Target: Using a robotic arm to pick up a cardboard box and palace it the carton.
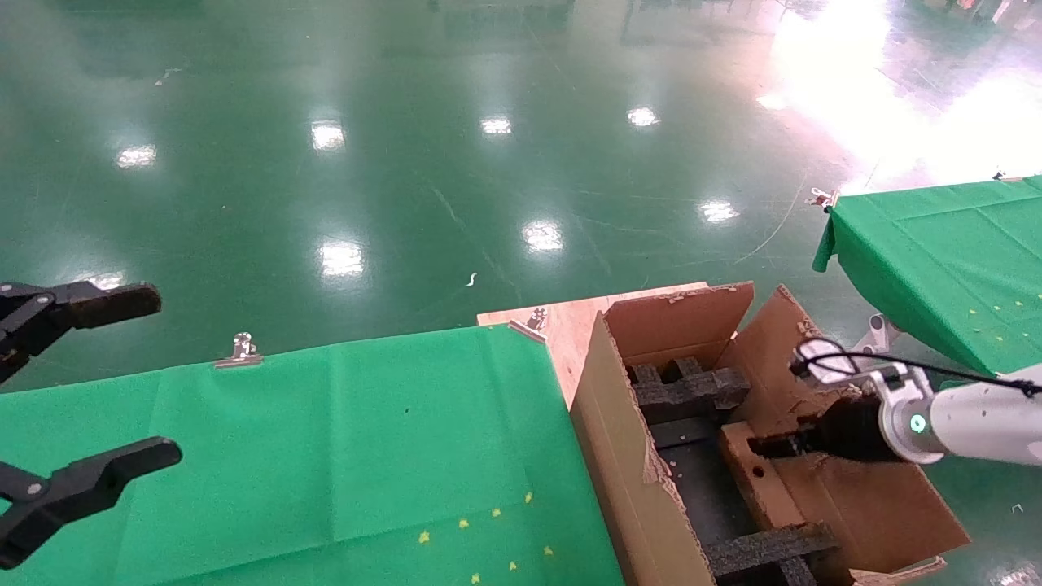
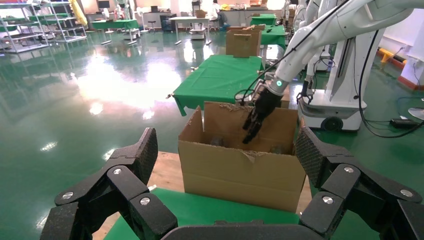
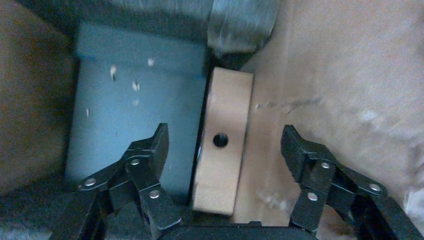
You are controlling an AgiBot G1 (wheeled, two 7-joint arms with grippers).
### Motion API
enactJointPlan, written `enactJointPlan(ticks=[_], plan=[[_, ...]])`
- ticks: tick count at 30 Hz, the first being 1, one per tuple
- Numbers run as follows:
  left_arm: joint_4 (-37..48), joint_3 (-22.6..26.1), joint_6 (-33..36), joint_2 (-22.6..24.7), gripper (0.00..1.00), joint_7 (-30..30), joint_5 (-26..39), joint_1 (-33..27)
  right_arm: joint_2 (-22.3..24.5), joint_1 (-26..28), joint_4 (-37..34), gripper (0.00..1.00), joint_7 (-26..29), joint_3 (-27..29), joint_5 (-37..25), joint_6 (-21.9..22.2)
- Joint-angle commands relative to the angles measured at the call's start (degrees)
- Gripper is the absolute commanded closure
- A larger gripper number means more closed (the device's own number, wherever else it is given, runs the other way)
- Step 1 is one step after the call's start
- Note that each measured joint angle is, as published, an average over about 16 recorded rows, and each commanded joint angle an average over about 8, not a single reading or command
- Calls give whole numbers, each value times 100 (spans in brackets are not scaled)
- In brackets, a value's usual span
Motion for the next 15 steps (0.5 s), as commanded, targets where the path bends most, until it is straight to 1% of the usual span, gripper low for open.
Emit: enactJointPlan(ticks=[1,5,9,12,15], plan=[[0,0,0,0,0,0,0,0,31,87,59,0,5,11,-36,27],[0,0,0,0,0,0,0,0,123,430,337,0,-2,99,-129,79],[0,0,0,0,0,0,0,0,239,838,786,0,-67,225,-208,49],[0,0,0,0,0,0,0,0,378,1123,1271,0,-244,383,-144,-92],[0,0,0,0,0,0,0,0,551,1321,1778,0,-579,610,111,-326]])
